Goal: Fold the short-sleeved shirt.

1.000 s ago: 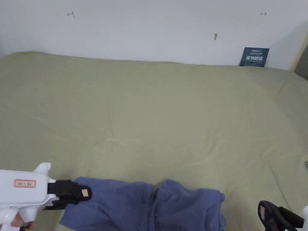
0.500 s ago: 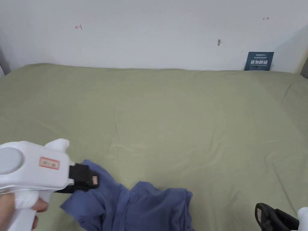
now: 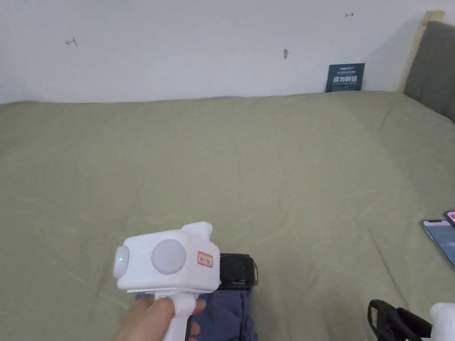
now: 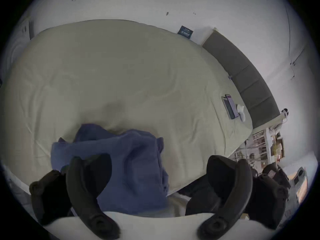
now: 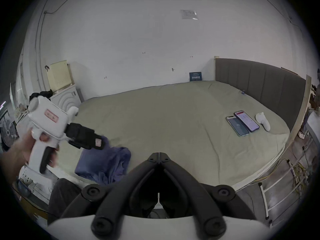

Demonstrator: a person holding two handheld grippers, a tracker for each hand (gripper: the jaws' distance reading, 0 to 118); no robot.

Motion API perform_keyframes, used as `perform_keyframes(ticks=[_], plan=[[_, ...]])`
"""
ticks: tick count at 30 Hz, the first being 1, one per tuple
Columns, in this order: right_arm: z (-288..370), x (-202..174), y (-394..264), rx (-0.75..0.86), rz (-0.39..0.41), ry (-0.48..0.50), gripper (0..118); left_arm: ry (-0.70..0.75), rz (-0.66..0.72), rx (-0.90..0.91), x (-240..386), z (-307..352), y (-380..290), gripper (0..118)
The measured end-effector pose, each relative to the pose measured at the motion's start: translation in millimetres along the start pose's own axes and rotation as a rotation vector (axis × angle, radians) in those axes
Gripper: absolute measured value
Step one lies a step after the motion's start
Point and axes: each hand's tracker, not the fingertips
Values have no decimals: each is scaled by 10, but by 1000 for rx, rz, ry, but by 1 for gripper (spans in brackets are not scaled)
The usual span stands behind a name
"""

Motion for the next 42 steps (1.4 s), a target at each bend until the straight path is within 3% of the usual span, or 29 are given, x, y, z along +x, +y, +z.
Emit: perform_keyframes(ticks=[3,4,5,7,8,10,16,20,24,26,31,36,38,42], plan=[[6,55,-27,-5,-4,-11,0,-38,62,12,-204,188,-9,112],[-4,62,-34,-8,-4,-15,0,-59,93,28,-318,260,-32,107],[-14,67,-37,-12,-5,-15,0,-85,106,50,-384,366,-55,94],[-32,57,-46,-18,-8,-12,0,-124,107,57,-584,442,-87,13],[-42,44,-53,-20,-7,-11,0,-129,117,44,-665,429,-99,0],[-64,7,-59,-27,-1,-7,0,-138,144,40,-741,378,-129,0],[-108,-88,-89,-52,11,-4,0,-360,177,-111,-755,-241,-438,0],[-148,-141,-122,-87,26,-6,0,-308,128,-176,-682,-748,-653,0],[-250,-241,-127,-127,53,17,0,-358,147,-164,-687,-531,-558,0],[-381,-356,-100,-154,73,48,0,-336,60,-131,-684,-273,-501,0],[-911,-787,0,-245,42,299,0,-327,56,-14,-1019,467,-437,0],[-1805,-1070,-82,-463,-94,653,0,-216,103,28,-1599,820,-372,0],[-2176,-1078,-175,-541,-172,736,0,-171,139,9,-1852,798,-328,0],[-2801,-823,-406,-671,-342,777,0,-196,191,-17,-2168,657,-277,0]])
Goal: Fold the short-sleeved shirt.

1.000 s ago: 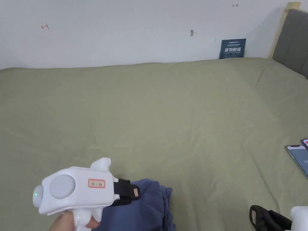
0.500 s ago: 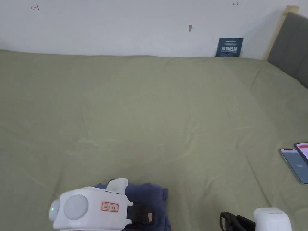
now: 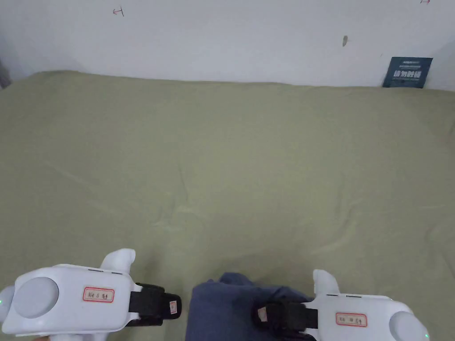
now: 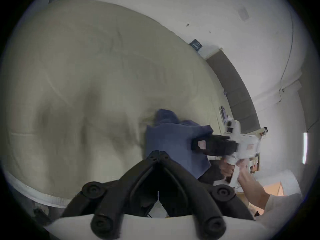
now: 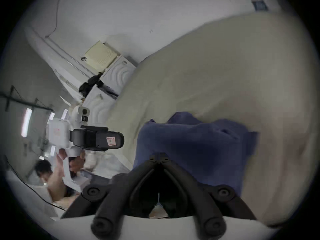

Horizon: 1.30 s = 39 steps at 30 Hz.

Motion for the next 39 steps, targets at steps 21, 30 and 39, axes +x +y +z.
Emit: perform_keyframes(ticks=[21,30,39], plan=[[336,145,48,20,-132,126,0,-300,204,-131,-461,-639,255,26],[724,-191,106,81,-31,102,0,-1,194,27,-1666,1278,1030,26],[851,-285,202,126,-22,6,0,170,186,-28,-2295,1648,1593,77]])
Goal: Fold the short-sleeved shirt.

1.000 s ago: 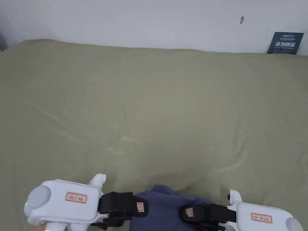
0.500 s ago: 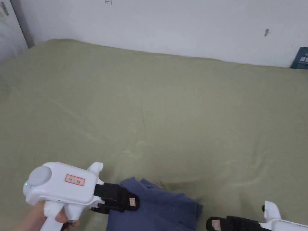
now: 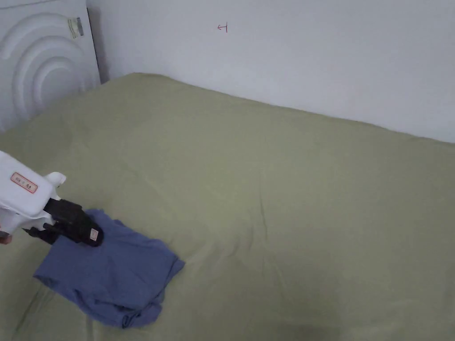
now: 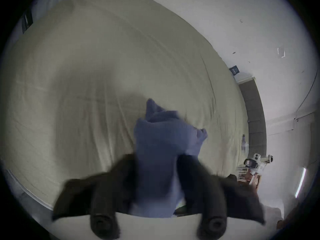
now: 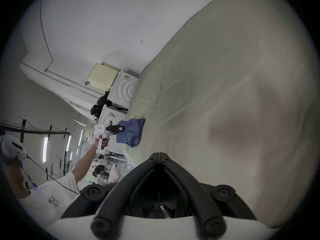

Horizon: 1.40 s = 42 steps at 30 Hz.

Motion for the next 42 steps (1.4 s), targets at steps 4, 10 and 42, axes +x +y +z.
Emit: perform_keyframes(ticks=[4,10,42], plan=[[68,-34,71,10,17,-16,0,49,-8,121,127,171,-63,117],[416,-274,132,63,126,-24,0,128,-93,247,807,494,-447,113],[1292,-2162,138,884,797,-750,0,327,-649,1113,4896,-98,-2304,3]])
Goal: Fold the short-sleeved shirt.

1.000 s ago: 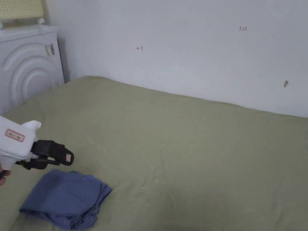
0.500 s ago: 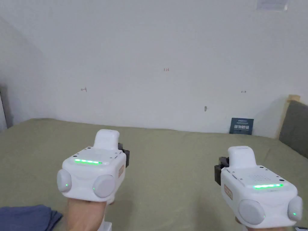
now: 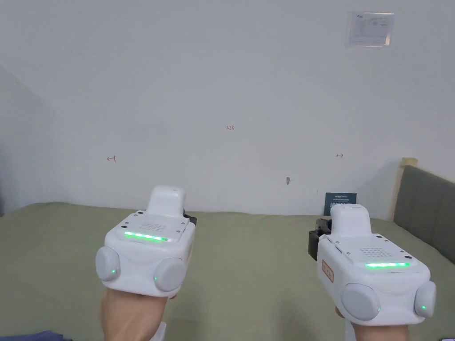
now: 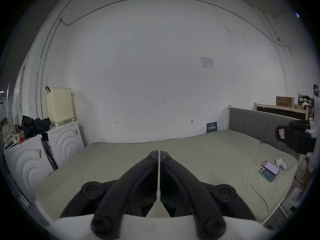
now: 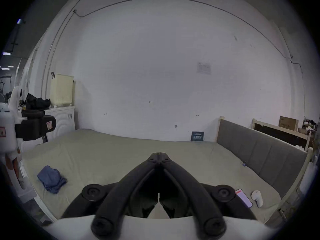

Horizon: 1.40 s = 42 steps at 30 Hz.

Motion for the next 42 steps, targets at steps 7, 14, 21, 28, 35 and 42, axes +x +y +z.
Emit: perform_keyframes(ticks=[7,14,21,28,35,42], plan=[[-44,-1,52,-14,10,-23,116,23,-2,-37,61,-123,-46,118],[47,63,4,20,-6,-33,118,41,-7,-4,75,-53,-78,118],[5,40,47,16,15,-31,118,39,10,8,45,1,-80,118],[0,9,32,9,16,-26,118,36,21,10,35,16,-71,118],[-4,6,21,3,13,-22,118,-7,51,29,-9,37,-46,118],[23,-6,27,2,23,-14,118,-128,74,16,-3,88,46,118]])
